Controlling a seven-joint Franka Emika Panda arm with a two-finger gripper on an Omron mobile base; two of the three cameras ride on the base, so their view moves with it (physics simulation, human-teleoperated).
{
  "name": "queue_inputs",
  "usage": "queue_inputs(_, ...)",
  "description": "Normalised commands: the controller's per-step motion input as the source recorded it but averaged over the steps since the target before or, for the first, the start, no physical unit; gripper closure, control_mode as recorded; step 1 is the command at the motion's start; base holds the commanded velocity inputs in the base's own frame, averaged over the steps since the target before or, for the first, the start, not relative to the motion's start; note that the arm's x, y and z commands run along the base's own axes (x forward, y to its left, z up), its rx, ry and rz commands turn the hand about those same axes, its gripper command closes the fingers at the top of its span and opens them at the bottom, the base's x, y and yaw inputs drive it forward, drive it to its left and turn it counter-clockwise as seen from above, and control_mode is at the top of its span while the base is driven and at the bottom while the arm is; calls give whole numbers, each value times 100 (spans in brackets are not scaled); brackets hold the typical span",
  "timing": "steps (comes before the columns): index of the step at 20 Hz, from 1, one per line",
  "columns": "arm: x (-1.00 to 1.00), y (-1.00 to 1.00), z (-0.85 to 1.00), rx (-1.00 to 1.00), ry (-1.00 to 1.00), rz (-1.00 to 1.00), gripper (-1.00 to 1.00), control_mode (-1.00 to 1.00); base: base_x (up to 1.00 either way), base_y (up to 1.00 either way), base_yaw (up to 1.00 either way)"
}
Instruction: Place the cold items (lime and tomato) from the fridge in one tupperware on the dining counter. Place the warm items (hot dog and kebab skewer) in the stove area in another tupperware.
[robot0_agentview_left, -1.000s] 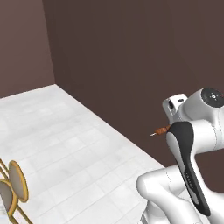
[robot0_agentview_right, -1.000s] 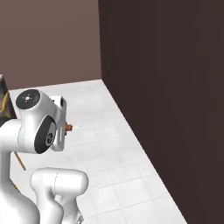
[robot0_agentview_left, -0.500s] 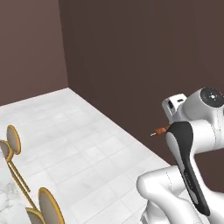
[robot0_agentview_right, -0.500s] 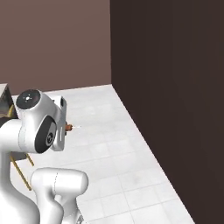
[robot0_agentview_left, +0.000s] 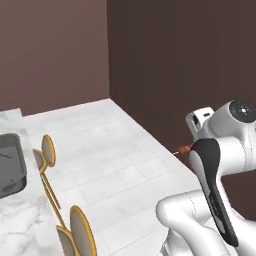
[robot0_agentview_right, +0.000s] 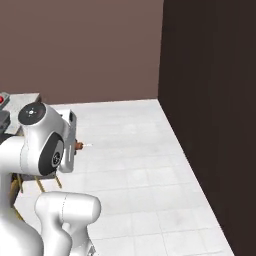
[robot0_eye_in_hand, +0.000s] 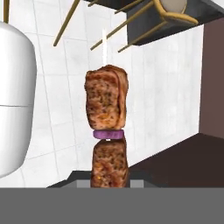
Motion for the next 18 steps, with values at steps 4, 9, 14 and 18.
queue_inputs(4, 0, 0, 0, 0, 0, 0, 100, 100, 31, 16, 42)
queue_inputs(9, 0, 0, 0, 0, 0, 0, 100, 100, 27, 8, 47)
queue_inputs(14, 0, 0, 0, 0, 0, 0, 100, 100, 53, 0, 36)
queue_inputs(18, 0, 0, 0, 0, 0, 0, 100, 100, 71, 0, 24)
